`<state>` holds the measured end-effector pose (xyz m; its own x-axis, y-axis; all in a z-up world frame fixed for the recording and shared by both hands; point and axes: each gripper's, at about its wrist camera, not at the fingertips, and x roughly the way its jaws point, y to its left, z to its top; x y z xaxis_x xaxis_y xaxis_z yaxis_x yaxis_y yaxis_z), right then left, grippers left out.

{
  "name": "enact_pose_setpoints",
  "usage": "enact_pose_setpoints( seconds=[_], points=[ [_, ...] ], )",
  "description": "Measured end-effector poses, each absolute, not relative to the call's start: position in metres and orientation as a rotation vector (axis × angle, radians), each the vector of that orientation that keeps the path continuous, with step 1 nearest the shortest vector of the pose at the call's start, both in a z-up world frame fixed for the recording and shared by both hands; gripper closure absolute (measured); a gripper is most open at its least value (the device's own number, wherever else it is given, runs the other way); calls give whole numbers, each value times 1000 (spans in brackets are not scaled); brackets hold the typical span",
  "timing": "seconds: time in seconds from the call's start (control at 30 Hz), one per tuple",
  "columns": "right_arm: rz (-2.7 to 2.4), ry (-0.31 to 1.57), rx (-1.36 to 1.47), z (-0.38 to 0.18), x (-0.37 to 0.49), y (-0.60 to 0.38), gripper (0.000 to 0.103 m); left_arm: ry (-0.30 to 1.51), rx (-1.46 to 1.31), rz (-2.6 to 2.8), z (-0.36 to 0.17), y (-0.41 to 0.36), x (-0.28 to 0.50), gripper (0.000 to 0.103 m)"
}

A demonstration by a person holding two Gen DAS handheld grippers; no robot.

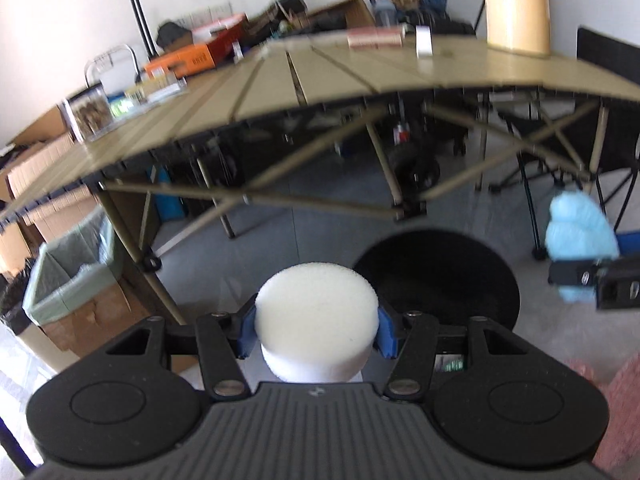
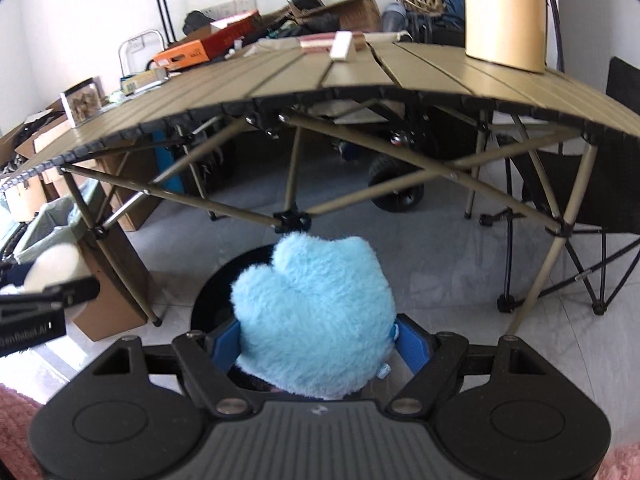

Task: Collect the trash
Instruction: 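Carry the white sponge and blue plush down over the black bin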

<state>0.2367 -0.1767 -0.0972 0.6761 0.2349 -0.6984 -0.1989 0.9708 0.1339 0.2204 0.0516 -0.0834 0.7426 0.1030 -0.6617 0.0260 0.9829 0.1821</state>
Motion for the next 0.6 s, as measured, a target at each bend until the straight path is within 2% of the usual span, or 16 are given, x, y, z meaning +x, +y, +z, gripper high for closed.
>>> enact_pose_setpoints(
  seconds=[0.6],
  points=[
    [122,853,171,-120,256,-223,25,1021,113,56,-132,52,261,46]
  ],
)
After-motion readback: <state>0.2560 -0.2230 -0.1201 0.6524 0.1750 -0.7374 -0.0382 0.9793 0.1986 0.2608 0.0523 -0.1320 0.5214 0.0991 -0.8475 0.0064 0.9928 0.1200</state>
